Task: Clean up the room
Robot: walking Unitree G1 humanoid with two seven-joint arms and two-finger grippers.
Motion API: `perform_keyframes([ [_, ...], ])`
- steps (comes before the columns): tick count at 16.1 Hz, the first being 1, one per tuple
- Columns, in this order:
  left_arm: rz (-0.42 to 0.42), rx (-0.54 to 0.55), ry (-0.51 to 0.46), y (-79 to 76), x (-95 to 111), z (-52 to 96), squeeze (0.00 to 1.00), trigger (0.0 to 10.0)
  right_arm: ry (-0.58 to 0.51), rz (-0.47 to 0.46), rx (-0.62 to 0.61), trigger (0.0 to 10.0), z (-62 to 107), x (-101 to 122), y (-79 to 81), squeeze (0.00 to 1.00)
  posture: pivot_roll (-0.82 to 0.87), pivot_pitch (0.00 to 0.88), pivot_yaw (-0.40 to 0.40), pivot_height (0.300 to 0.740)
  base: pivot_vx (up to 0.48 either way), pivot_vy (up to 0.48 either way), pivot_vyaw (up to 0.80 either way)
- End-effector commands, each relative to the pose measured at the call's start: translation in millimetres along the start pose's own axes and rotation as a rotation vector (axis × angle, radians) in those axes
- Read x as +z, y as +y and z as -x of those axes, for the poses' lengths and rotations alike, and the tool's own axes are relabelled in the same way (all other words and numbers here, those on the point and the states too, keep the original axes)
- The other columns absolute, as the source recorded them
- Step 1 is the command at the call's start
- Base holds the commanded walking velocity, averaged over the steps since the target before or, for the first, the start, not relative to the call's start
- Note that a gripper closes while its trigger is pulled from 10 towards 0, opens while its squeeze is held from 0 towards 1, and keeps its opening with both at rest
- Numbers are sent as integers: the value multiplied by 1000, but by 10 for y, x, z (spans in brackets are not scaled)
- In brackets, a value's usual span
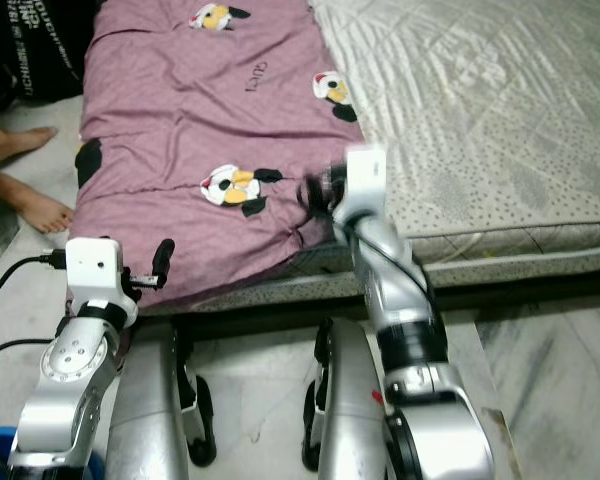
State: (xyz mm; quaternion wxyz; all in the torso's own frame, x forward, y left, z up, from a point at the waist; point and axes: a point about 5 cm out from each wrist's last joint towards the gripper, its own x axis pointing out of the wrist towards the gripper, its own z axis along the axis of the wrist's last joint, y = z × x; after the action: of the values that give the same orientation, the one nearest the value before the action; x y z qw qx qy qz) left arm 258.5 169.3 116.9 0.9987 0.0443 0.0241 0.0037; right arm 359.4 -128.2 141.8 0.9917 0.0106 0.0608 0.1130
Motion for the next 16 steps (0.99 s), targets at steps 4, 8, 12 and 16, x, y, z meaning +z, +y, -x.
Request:
perform_keyframes([
  [4,-6,3,28,12,-77,35,0,10000,172,76,-119,10000,118,-368,-327,1000,69,196,-32,547,0,0,0],
  [8,-18,14,48,34,-118,57,0,10000,291,160,-172,10000,341,-653,-594,1000,77,198,-42,547,0,0,0],
  [12,-29,20,63,61,-146,70,0,10000,417,205,-246,10000,705,-926,-888,1000,65,199,-41,547,0,0,0],
  [16,-39,1,50,34,-109,20,0,10000,111,108,-456,10000,613,-443,-1074,1000,61,197,-26,547,0,0,0],
])
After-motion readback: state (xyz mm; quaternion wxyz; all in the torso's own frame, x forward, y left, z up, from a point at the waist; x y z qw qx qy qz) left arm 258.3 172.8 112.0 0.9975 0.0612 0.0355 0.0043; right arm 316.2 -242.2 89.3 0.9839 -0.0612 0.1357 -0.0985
